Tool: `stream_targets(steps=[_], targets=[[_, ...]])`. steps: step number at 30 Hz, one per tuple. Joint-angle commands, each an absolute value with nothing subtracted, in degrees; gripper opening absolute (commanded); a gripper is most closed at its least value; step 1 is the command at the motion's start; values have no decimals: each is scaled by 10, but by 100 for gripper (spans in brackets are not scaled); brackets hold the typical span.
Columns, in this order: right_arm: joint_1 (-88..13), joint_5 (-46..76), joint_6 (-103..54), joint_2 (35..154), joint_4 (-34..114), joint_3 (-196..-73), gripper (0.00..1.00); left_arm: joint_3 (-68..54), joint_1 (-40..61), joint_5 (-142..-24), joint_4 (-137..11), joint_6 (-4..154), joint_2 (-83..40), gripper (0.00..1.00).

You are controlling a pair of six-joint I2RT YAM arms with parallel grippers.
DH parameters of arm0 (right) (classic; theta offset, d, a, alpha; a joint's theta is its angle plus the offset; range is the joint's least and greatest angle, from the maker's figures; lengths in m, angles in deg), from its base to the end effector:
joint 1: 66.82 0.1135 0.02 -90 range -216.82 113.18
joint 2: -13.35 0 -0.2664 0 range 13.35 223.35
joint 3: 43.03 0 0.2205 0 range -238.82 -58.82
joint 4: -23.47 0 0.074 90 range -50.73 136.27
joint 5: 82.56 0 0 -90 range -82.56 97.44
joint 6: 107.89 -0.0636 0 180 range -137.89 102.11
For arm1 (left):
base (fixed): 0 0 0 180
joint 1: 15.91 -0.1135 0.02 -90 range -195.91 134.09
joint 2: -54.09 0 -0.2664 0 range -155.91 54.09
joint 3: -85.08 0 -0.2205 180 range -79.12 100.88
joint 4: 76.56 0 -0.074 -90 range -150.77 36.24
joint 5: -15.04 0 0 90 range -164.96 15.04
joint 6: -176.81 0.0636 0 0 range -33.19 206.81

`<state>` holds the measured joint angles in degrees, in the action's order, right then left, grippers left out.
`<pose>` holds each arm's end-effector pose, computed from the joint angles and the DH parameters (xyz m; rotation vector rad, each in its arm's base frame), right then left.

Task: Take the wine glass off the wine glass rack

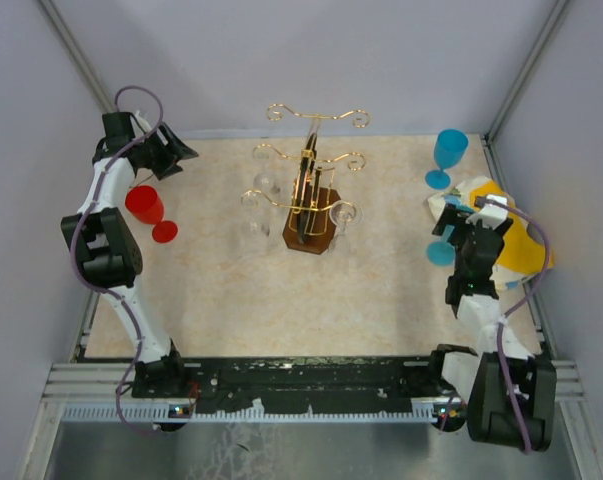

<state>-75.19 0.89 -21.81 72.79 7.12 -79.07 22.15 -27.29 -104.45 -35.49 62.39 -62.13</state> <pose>0.2196 -0.0396 0.2385 0.2664 1.6744 -0.1549 0.4541 0.0595 0.2722 -0.4286 2.2176 -0.7044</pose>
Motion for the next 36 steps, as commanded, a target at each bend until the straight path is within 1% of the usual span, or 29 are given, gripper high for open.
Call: stream_targets(steps=[1,6,11,14,15,18,19,21,22,24,25,26,27,30,34,36], targets=[[-748,-14,-183,656,121,-827,99,218,-276,-1040,-362,624,-593,76],[-748,5,-170,610,223,-876,99,210,-277,-1016,-353,623,-579,77],[-748,23,-134,572,295,-916,99,229,-276,-983,-329,622,-569,78],[-748,51,-139,551,355,-965,99,228,-277,-979,-325,619,-560,78],[-748,62,-159,550,385,-990,99,227,-276,-974,-324,619,-556,78],[-748,96,-267,590,570,-1135,99,227,-276,-963,-322,621,-548,78],[-748,127,-291,617,631,-1186,99,228,-276,-961,-320,622,-546,78],[-747,253,-323,674,723,-1259,99,228,-276,-961,-319,620,-541,78],[-746,299,-346,689,737,-1274,95,225,-277,-962,-319,619,-539,78],[-740,356,-407,694,718,-1273,65,220,-276,-965,-320,618,-530,78],[-735,381,-439,694,706,-1270,32,215,-276,-966,-319,618,-525,78],[-727,393,-472,699,706,-1272,16,211,-276,-967,-319,618,-519,78],[-714,398,-485,708,713,-1277,13,206,-276,-968,-321,618,-512,78],[-669,408,-502,750,770,-1299,21,192,-275,-975,-325,611,-490,78],[-596,408,-531,773,754,-1297,30,186,-274,-988,-321,605,-469,79],[-579,413,-539,782,739,-1292,36,183,-273,-993,-319,606,-460,79]])
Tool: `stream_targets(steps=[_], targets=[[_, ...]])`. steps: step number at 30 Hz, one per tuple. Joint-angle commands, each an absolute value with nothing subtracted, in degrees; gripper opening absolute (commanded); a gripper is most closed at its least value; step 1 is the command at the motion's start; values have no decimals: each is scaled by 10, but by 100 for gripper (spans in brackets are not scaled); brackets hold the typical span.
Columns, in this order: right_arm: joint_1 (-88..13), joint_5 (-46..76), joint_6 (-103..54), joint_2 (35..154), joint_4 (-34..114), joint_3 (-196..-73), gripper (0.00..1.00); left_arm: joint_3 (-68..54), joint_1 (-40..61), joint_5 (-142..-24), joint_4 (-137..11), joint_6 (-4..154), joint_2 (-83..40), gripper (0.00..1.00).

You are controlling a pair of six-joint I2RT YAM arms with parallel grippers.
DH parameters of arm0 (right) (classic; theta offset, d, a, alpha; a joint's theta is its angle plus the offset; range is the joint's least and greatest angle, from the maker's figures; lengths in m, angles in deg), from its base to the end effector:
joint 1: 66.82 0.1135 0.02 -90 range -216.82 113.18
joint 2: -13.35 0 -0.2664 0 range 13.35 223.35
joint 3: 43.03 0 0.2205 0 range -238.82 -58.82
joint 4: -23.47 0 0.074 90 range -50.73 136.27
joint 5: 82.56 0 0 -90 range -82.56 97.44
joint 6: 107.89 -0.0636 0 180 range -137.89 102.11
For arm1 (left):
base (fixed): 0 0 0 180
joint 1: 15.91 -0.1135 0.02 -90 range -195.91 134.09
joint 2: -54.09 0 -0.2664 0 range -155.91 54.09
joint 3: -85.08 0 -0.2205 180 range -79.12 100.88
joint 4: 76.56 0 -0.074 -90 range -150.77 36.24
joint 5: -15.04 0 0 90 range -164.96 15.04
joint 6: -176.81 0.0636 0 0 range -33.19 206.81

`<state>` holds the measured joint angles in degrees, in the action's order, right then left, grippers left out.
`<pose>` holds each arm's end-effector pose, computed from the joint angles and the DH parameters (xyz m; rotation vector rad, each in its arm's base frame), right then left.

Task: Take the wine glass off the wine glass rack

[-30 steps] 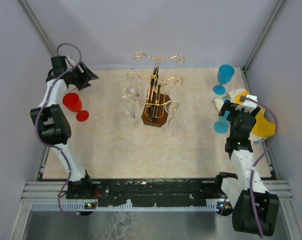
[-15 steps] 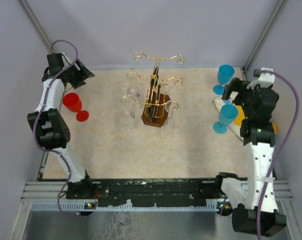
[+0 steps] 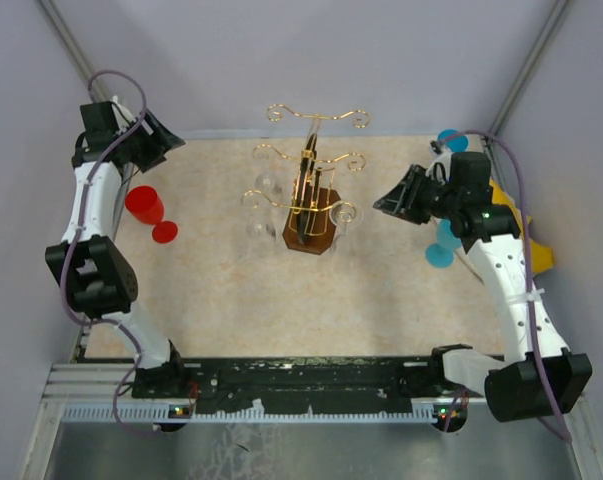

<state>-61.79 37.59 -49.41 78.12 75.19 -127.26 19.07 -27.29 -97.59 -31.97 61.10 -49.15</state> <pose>0.2198 0.0514 0.3591 0.1833 2.1843 0.9294 0.4047 0.0565 0.3400 -0.4667 2.1137 -0.5705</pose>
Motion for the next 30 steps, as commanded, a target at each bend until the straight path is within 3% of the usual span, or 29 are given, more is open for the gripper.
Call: stream_targets(steps=[1,4,16,27,30], targets=[[-573,418,-544,785,731,-1289,39,182,-272,-995,-319,606,-457,79],[-555,425,-556,793,709,-1279,45,174,-271,-998,-320,605,-448,79],[-528,430,-572,811,662,-1255,44,166,-269,-1013,-322,603,-432,79],[-528,447,-573,812,640,-1244,15,160,-269,-1015,-323,603,-428,79],[-527,453,-579,812,628,-1240,12,159,-269,-1014,-323,604,-427,79]])
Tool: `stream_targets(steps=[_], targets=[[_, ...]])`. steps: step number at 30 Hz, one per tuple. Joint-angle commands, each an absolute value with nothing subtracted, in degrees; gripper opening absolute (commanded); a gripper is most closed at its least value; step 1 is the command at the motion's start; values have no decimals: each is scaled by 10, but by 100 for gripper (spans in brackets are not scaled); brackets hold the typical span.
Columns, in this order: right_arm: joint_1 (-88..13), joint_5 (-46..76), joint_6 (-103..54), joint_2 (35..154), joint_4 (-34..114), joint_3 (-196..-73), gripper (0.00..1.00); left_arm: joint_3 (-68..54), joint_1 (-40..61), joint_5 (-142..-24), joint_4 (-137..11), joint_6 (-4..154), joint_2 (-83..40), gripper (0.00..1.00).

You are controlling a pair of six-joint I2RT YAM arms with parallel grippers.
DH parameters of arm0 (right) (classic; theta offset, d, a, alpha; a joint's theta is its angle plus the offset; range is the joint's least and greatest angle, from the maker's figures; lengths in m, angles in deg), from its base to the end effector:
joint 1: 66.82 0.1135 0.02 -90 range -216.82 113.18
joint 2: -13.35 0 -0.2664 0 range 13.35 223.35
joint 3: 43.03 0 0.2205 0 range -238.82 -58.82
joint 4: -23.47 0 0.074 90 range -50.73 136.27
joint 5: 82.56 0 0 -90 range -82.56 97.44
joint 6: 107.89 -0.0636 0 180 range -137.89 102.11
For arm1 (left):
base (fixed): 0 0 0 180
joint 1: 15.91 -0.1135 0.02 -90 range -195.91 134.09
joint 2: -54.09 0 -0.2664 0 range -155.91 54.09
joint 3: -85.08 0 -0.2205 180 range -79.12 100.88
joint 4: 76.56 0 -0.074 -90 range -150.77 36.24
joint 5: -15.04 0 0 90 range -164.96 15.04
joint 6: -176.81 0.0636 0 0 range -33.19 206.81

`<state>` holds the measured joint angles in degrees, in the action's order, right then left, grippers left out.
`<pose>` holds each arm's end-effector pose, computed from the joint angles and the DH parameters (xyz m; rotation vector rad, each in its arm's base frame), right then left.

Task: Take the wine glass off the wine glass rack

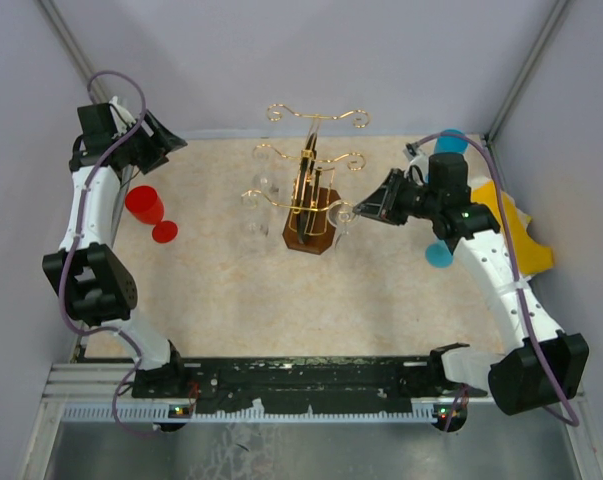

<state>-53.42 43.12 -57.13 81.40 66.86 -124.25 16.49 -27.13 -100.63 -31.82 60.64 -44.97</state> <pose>0.2285 0.0926 0.3476 0.0945 2.2177 1.1859 0.3862 0.0485 0.3534 -0.4283 2.0948 -0.6310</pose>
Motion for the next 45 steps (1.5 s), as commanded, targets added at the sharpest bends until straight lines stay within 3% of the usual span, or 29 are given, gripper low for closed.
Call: stream_targets(steps=[1,16,18,21,39,45], targets=[[-527,455,-579,812,626,-1239,12,159,-268,-1014,-323,604,-428,79],[-528,508,-605,817,564,-1220,19,159,-268,-1016,-324,604,-425,79],[-527,508,-602,820,568,-1221,15,159,-268,-1016,-323,604,-425,79],[-527,505,-601,820,571,-1221,0,158,-268,-1017,-323,604,-425,79],[-608,539,-580,778,638,-1221,0,162,-269,-1019,-322,604,-423,79],[-609,544,-621,793,572,-1215,0,161,-269,-1017,-321,604,-418,79]])
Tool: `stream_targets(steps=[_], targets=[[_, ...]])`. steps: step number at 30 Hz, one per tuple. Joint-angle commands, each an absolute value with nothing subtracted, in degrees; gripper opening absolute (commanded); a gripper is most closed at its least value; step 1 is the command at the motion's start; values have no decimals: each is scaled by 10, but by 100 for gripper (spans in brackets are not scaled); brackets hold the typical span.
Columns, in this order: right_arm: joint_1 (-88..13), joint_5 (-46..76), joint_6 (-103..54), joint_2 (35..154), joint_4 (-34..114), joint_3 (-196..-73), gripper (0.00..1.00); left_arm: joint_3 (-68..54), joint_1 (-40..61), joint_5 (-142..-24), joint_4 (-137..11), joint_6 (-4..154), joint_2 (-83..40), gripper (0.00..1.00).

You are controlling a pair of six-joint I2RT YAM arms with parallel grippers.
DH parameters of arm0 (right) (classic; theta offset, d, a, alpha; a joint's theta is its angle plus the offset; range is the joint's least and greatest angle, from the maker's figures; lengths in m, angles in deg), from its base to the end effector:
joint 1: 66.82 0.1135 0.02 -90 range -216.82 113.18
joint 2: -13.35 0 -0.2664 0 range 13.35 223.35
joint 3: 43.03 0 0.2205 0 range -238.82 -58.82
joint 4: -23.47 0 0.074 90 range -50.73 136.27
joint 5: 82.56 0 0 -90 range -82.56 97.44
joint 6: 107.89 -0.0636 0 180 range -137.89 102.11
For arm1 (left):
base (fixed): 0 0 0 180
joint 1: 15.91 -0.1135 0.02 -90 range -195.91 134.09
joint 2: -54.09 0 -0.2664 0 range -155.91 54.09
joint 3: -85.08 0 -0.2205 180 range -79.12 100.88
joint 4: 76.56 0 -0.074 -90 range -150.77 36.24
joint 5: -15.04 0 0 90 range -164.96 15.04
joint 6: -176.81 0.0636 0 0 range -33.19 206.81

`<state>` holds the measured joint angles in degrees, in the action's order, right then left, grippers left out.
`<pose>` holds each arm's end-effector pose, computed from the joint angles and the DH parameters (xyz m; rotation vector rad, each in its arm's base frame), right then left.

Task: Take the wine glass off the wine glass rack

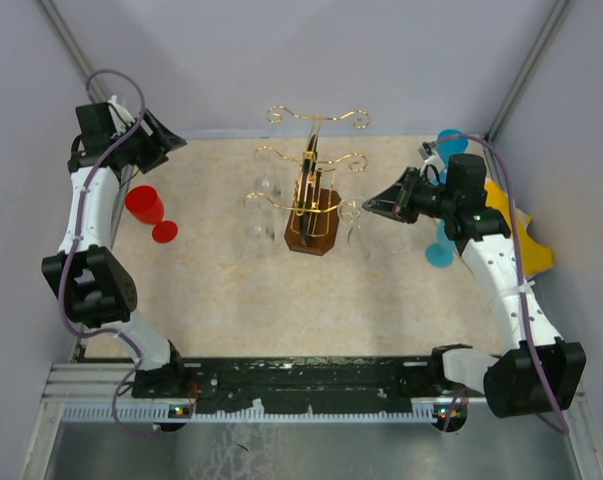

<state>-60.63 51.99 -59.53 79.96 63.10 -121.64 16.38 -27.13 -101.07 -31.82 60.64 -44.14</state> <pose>0.2295 0.0698 0.3485 0.1430 2.1533 1.2983 0.3826 0.0474 0.3582 -0.4173 2.0842 -0.6377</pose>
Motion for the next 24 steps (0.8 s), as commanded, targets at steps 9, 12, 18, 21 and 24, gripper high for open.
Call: stream_targets(steps=[9,12,18,21,24], targets=[[-590,561,-633,845,543,-1269,0,163,-269,-1016,-321,604,-414,79],[-547,549,-600,871,581,-1305,0,163,-268,-1016,-320,603,-413,79],[-514,556,-608,874,567,-1313,0,162,-269,-1013,-318,604,-401,79],[-506,566,-601,864,577,-1315,0,162,-268,-1015,-319,601,-396,79],[-498,571,-585,852,599,-1323,0,161,-268,-1016,-317,600,-388,79]])
